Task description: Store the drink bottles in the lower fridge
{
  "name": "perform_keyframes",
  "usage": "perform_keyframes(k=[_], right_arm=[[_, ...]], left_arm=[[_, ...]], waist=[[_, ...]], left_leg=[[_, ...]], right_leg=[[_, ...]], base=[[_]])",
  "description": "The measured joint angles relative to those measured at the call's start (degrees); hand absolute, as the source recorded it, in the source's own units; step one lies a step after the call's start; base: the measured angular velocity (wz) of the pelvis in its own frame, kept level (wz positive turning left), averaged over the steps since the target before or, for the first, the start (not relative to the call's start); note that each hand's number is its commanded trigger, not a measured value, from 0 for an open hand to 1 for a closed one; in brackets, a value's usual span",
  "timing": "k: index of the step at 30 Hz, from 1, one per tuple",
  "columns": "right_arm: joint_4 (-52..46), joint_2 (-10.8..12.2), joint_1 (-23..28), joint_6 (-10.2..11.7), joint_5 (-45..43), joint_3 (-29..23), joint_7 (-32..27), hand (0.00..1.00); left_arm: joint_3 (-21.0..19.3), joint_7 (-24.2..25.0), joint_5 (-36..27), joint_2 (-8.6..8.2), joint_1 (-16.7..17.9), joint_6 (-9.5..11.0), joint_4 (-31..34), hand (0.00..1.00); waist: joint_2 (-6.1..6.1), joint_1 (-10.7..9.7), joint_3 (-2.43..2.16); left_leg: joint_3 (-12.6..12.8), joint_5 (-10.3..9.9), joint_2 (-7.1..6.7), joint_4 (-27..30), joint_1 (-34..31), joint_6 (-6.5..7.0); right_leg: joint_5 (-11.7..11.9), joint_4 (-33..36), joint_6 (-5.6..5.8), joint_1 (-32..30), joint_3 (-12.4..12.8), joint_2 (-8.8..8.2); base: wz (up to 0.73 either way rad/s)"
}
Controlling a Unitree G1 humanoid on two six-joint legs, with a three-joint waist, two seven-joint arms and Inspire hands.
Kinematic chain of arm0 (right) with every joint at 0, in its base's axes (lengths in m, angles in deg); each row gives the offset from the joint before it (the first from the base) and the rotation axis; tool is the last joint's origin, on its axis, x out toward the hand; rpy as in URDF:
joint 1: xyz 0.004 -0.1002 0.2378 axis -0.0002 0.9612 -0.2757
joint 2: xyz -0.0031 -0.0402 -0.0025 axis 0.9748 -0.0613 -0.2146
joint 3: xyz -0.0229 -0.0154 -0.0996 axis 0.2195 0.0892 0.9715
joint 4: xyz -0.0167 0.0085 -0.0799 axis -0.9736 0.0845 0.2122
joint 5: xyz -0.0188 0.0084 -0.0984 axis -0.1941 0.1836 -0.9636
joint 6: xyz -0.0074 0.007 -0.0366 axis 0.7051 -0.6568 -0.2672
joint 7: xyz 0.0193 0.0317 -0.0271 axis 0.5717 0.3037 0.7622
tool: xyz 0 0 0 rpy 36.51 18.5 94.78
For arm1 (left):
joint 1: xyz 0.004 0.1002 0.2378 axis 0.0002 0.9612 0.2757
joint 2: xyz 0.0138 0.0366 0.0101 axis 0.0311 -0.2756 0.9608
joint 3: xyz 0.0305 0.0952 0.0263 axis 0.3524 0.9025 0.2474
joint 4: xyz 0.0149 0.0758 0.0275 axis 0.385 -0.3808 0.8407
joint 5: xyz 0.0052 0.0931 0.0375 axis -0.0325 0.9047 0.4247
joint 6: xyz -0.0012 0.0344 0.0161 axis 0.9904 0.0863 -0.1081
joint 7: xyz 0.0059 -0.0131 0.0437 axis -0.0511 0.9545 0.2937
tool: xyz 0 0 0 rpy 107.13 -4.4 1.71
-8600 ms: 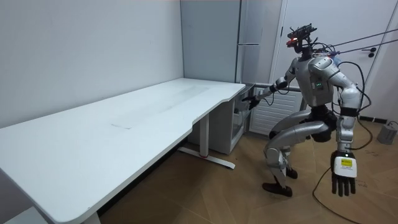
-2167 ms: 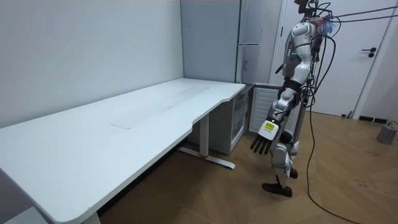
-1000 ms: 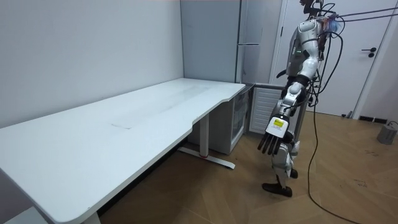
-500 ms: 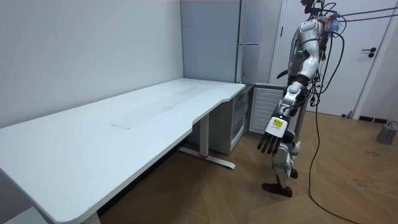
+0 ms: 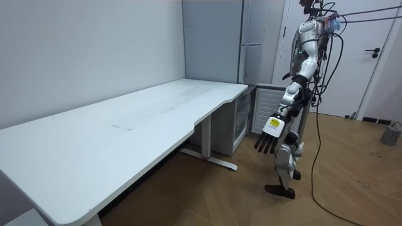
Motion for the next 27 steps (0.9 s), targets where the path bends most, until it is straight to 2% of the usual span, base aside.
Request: perform_keyframes(k=[4, 6, 7, 8, 10, 11, 12, 13, 14, 16, 19, 20, 23, 24, 25, 26, 27], right_arm=[[-1.60, 3.44, 2.53, 3.29, 3.90, 1.37, 2.18, 0.00], [-5.21, 7.66, 6.50, 4.87, 7.11, 1.84, 4.85, 0.00], [-8.52, 10.39, 8.77, 6.89, 8.71, 1.98, 6.17, 0.00], [-10.40, 11.76, 9.88, 7.50, 9.40, 2.53, 6.70, 0.00], [-18.27, 16.50, 13.69, 10.69, 11.56, 7.76, 8.40, 0.00], [-19.60, 17.39, 14.33, 11.70, 12.02, 9.39, 9.06, 0.00], [-22.84, 19.26, 16.21, 13.23, 13.57, 11.85, 10.15, 0.00], [-26.91, 21.04, 18.50, 14.08, 15.29, 14.42, 11.28, 0.00], [-28.82, 21.76, 19.57, 14.47, 16.47, 15.70, 11.77, 0.00], [-35.64, 24.86, 21.83, 15.87, 19.96, 20.56, 12.16, 0.00], [-41.71, 27.24, 23.12, 16.19, 25.35, 26.91, 12.49, 0.00], [-42.54, 27.68, 23.10, 16.20, 26.51, 27.96, 12.51, 0.00], [-46.12, 27.95, 22.14, 16.20, 30.09, 35.16, 12.89, 0.00], [-46.19, 27.99, 20.76, 15.01, 30.27, 38.59, 13.34, 0.00], [-46.35, 27.92, 19.03, 12.67, 30.76, 42.95, 13.91, 0.00], [-46.57, 27.89, 18.08, 11.43, 31.08, 45.32, 14.21, 0.00], [-46.84, 27.96, 15.92, 9.06, 31.43, 49.58, 14.94, 0.00]], left_arm=[[3.33, 0.33, 0.08, -0.02, 0.05, -0.03, -0.10, 0.00], [4.49, 0.46, 0.15, -1.03, 0.01, -0.01, -0.48, 0.00], [4.98, 0.43, 0.03, -1.72, 0.03, -0.20, -1.06, 0.00], [5.74, 0.41, 0.06, -1.92, -0.02, -0.41, -1.12, 0.00], [9.83, 0.11, -0.01, -2.52, -0.09, -0.65, -1.22, 0.00], [11.13, -0.09, 0.02, -2.69, -0.19, -0.63, -1.51, 0.00], [13.60, -0.57, -0.01, -2.97, -0.87, -0.65, -2.61, 0.00], [16.04, -1.04, -0.32, -3.33, -1.35, -0.71, -3.92, 0.00], [16.79, -1.10, -0.48, -3.68, -1.63, -0.95, -4.33, 0.00], [18.54, -1.38, -0.51, -5.50, -2.33, -2.61, -4.67, 0.00], [20.62, -1.45, -0.49, -7.15, -3.09, -3.29, -4.40, 0.00], [21.43, -1.46, -0.53, -7.22, -3.05, -3.47, -4.42, 0.00], [24.01, -1.52, -0.56, -8.24, -3.42, -5.01, -4.44, 0.00], [24.54, -1.53, -0.58, -8.46, -3.55, -5.35, -4.41, 0.00], [24.80, -1.52, -0.57, -8.66, -3.53, -5.64, -4.43, 0.00], [25.22, -1.55, -0.56, -8.69, -3.60, -5.88, -4.43, 0.00], [26.22, -1.62, -0.56, -8.83, -4.04, -6.30, -4.43, 0.00]], waist=[[-0.12, 0.19, 0.00], [-0.02, 0.44, -0.05], [0.01, 0.90, -0.07], [0.03, 1.22, -0.08], [0.00, 1.70, -0.09], [0.01, 1.84, -0.09], [0.01, 2.29, -0.10], [-0.07, 2.63, -0.12], [-0.07, 2.92, -0.12], [0.04, 3.92, -0.16], [0.51, 4.83, -0.28], [0.72, 4.92, -0.34], [2.74, 5.87, -0.37], [3.59, 6.32, -0.30], [4.33, 6.49, -0.51], [4.49, 6.66, -0.56], [4.75, 7.49, -0.53]], left_leg=[[0.50, -0.23, 0.71, 0.02, 0.13, -0.42], [0.85, -0.16, 1.01, 0.04, 0.80, -0.63], [1.50, -0.20, 1.31, 0.00, 1.17, -0.82], [1.68, -0.31, 1.52, -0.01, 1.16, -0.97], [1.87, -0.38, 1.90, 0.01, 1.14, -1.13], [1.98, -0.42, 2.01, 0.01, 1.19, -1.21], [2.21, -0.54, 2.28, 0.21, 1.20, -1.37], [2.32, -0.61, 2.47, 0.22, 1.30, -1.47], [2.35, -0.62, 2.53, 0.23, 1.41, -1.49], [2.18, -0.68, 2.62, 0.14, 1.61, -1.56], [1.79, -0.63, 2.60, 0.79, 0.78, -1.50], [1.74, -0.62, 2.57, 0.89, 0.67, -1.47], [1.45, -0.38, 2.14, 0.81, 0.67, -1.10], [1.23, -0.25, 1.95, 0.55, 0.90, -1.02], [0.80, 0.13, 1.60, -0.09, 1.08, -0.95], [0.60, 0.29, 1.48, -0.32, 1.11, -0.94], [0.39, 0.55, 1.27, -0.72, 1.21, -0.91]], right_leg=[[0.21, -0.84, -0.45, -0.01, 1.06, 0.71], [0.37, -1.04, -0.70, 0.15, 1.38, 1.01], [0.43, -1.04, -0.83, 0.42, 1.48, 1.09], [0.46, -1.05, -0.92, 0.42, 1.54, 1.20], [0.72, -1.06, -1.29, -0.08, 2.16, 1.67], [0.79, -1.06, -1.35, -0.08, 2.35, 1.78], [0.91, -1.00, -1.50, -0.12, 2.75, 2.02], [1.04, -1.01, -1.63, -0.18, 3.15, 2.13], [1.15, -1.01, -1.67, -0.20, 3.42, 2.14], [1.37, -0.91, -1.77, -0.23, 4.34, 2.26], [1.70, -0.91, -1.64, -0.59, 4.03, 2.24], [1.73, -0.86, -1.61, -0.63, 3.96, 2.20], [1.83, -0.80, -1.41, -0.56, 3.51, 2.16], [1.80, -0.82, -1.37, -0.63, 3.29, 2.03], [1.78, -0.78, -1.33, -0.58, 2.96, 1.83], [1.75, -0.78, -1.30, -0.58, 2.79, 1.75], [1.75, -0.80, -1.31, -0.56, 2.57, 1.65]], base=[[-0.11], [-0.18], [-0.23], [-0.26], [-0.20], [-0.18], [-0.20], [-0.21], [-0.26], [-0.25], [0.02], [0.06], [0.09], [0.14], [0.18], [0.18], [0.19]])
